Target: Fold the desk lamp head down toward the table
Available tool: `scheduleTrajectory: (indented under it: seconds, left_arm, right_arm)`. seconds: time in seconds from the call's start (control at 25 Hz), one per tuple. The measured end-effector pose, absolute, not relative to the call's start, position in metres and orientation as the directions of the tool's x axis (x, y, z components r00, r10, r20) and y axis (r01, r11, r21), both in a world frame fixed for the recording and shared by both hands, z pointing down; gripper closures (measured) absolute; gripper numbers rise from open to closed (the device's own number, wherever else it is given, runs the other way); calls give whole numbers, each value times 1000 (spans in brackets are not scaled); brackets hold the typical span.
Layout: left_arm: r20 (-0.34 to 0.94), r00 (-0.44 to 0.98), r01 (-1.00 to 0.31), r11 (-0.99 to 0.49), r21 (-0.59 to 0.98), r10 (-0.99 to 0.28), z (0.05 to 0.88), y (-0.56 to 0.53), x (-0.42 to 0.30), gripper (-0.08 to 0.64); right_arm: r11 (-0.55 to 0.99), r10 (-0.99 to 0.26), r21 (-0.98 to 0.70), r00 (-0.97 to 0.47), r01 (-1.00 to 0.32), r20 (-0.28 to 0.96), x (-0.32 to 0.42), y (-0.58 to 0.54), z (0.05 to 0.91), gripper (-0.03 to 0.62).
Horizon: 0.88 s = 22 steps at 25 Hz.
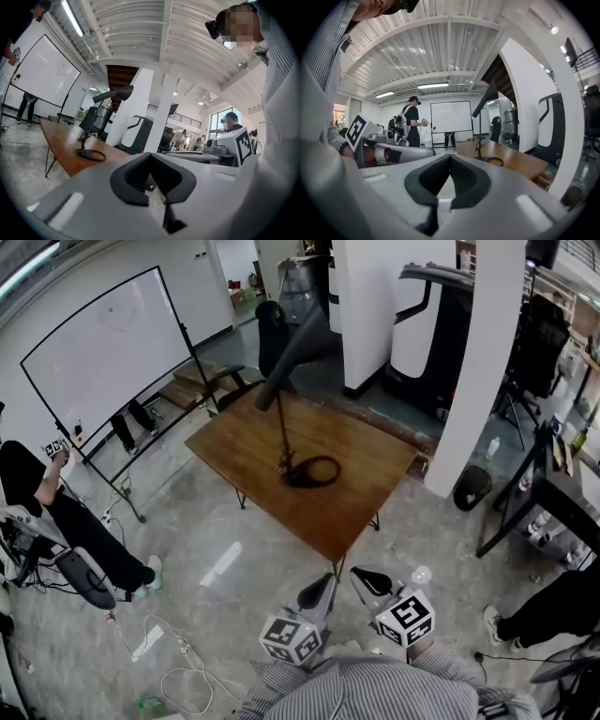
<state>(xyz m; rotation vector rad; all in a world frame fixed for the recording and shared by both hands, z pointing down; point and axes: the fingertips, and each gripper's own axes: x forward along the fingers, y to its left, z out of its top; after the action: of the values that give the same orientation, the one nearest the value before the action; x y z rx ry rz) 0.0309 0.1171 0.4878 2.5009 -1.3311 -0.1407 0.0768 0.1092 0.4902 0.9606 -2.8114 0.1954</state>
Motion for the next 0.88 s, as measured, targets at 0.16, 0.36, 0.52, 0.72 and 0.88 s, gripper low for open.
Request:
scheduleTrajectory:
  seconds: [0.16,0.36,0.52,0.72,0.88]
  left_arm:
    - [61,554,-808,-519,280,-830,489,113,30,558]
    - [78,553,-811,-515,276,-829,491,105,36,558]
    - [77,544,-821,-511,256,-835,488,95,41,558]
    - [58,504,-849,-482,217,-862,479,84,28,558]
    - [58,453,-876,-432,215,-890,481,69,7,558]
  right_arm:
    - [787,-591,-80,-784,-612,189,77,106,491,592]
    - [793,-579,-101,-795,-600,179,86,100,493,592]
    - [809,-564,-103,-813,-579,141,96,92,489,592]
    - [792,-601,-26,-787,-610,141,125,70,478,592]
    - [767,-636,36,-753,-640,166,151,44,475,592]
